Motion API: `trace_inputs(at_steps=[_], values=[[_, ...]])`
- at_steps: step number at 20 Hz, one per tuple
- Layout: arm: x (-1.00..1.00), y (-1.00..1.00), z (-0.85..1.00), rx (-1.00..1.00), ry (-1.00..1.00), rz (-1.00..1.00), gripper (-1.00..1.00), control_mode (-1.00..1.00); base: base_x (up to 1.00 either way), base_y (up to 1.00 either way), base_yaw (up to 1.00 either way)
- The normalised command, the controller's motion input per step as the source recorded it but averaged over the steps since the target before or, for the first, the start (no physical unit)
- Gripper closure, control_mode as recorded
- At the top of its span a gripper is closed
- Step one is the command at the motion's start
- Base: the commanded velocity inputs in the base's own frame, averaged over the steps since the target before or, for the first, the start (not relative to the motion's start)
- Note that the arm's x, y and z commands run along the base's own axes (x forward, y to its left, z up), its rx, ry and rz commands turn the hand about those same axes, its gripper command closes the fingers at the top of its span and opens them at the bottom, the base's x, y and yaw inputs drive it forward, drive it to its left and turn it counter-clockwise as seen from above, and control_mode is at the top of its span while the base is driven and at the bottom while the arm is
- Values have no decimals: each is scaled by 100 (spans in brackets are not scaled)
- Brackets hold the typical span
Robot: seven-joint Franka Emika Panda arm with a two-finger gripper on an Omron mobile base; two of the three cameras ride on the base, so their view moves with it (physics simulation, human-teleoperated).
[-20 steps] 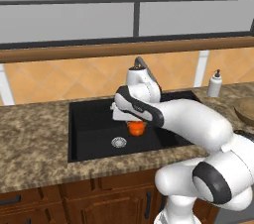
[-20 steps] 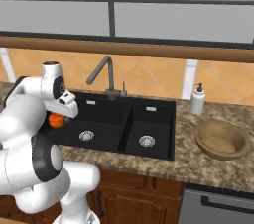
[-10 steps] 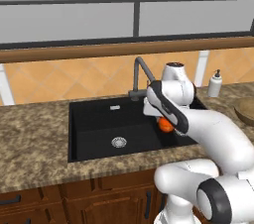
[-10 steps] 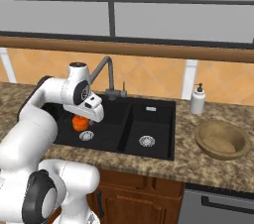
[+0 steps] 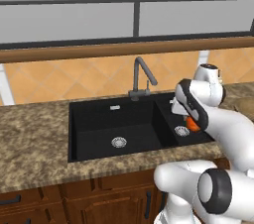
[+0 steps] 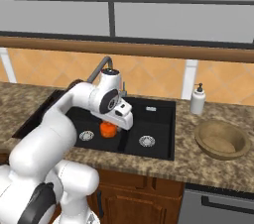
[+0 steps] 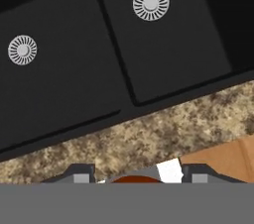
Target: Pick the squash from the sink and place it in the bowl. Then pick the bowl and place it in the microwave. Then close the microwave door and press the start button.
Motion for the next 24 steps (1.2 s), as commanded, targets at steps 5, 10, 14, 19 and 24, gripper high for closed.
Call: trace_inputs(at_steps=[5, 10, 14, 19, 24], values=[[26, -100, 1, 1, 0, -6, 100, -100, 0, 0, 0], [39, -98, 0, 1, 0, -6, 100, -100, 0, 0, 0], [36, -83, 12, 2, 2, -7, 100, -100, 0, 0, 0], [49, -73, 2, 0, 4, -8, 100, -100, 0, 0, 0], [52, -68, 0, 0, 0, -9, 100, -100, 0, 0, 0]])
